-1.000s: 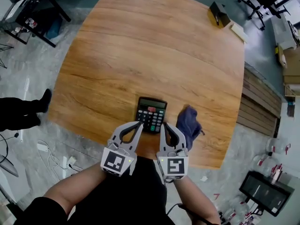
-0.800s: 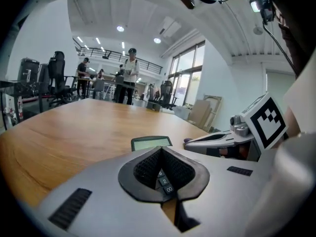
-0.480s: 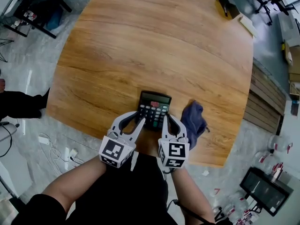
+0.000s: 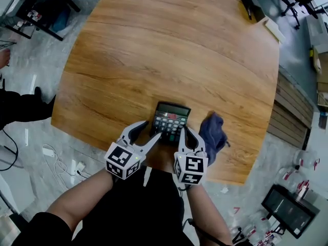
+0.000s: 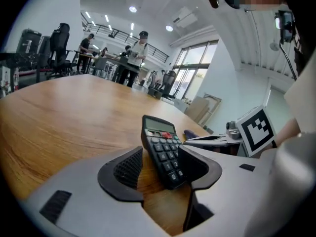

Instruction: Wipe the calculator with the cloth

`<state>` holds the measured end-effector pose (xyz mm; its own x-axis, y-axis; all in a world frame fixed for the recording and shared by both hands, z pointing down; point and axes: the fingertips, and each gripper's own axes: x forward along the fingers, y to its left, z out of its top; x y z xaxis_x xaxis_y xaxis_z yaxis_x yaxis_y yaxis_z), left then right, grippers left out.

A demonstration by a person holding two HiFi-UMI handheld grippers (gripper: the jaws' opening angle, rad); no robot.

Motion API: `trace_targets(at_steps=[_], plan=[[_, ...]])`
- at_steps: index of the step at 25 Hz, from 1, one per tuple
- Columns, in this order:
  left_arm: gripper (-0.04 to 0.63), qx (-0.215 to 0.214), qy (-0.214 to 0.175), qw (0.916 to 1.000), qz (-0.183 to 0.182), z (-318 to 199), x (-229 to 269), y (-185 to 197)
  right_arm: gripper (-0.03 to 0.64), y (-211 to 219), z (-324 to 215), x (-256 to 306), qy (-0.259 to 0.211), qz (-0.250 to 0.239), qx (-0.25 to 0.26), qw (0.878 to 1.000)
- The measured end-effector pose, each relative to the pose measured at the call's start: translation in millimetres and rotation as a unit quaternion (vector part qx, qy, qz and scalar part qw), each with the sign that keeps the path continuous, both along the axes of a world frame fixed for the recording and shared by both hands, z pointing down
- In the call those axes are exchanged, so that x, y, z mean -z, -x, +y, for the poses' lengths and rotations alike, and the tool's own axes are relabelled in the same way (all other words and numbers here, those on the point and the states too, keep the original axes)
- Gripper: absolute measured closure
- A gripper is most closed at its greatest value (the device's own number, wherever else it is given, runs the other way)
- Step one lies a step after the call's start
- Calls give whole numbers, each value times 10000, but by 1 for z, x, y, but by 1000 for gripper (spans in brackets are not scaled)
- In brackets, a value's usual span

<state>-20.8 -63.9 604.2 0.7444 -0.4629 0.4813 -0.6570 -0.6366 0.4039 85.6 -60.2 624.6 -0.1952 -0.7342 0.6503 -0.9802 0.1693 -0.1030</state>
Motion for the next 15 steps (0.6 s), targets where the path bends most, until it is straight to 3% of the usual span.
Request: trace_targets(at_steps=[5, 8, 10, 11, 15], plan=[[370, -326, 556, 9976, 266, 2, -6, -4, 601, -3, 0, -2, 37, -117, -187, 9998], [370, -552, 663, 9959, 265, 5, -8, -14, 600, -2, 0, -1, 11, -159, -191, 9997], [380, -520, 669, 9961, 253, 3, -8, -18, 601, -2, 0, -2, -9, -171, -206, 9996], [422, -468, 686, 9962, 274, 2, -9, -17, 601, -3, 0, -2, -15, -181, -216, 9996], [466, -209, 852, 9941, 637, 0, -5, -16, 601, -3, 0, -1, -4, -195, -209, 9996]])
